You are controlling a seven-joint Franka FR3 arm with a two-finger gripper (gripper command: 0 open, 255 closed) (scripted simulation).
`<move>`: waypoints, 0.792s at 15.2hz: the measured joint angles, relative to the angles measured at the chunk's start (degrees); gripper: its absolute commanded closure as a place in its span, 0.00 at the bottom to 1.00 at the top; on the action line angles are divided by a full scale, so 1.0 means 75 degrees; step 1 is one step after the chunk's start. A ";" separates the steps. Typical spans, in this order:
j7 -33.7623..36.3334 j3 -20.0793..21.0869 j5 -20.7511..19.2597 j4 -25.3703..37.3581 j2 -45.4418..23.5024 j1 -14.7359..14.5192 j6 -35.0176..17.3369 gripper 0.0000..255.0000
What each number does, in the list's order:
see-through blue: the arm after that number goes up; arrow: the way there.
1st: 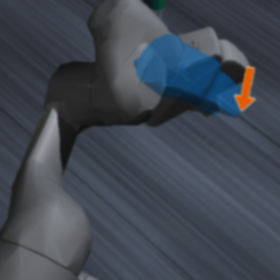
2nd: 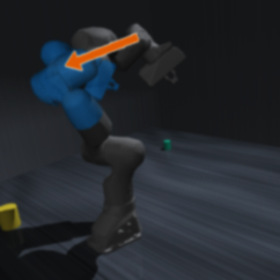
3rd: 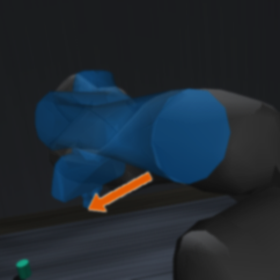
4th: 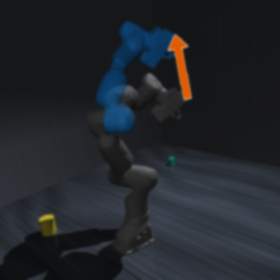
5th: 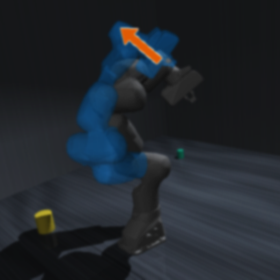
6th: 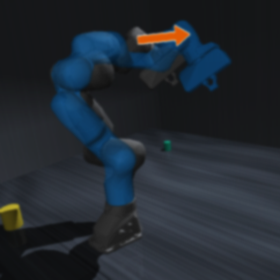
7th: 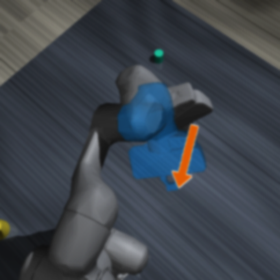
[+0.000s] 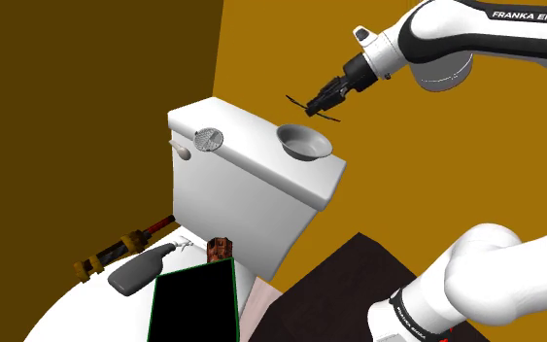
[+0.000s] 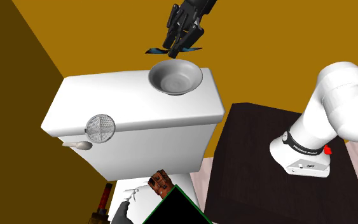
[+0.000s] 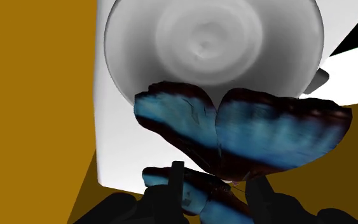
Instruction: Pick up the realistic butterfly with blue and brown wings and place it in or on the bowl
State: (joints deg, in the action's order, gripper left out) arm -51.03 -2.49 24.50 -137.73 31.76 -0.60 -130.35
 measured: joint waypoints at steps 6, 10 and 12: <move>-0.0321 -0.0138 0.0101 -0.0601 0.0216 -0.0003 -0.0305 1.00; -0.0518 -0.0162 0.0249 -0.0923 0.0109 -0.0081 -0.0716 1.00; -0.0625 -0.0187 0.0323 -0.1078 0.0065 -0.0117 -0.0902 1.00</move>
State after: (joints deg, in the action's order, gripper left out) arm -55.72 -3.89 26.92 -145.81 32.24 -1.48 -137.12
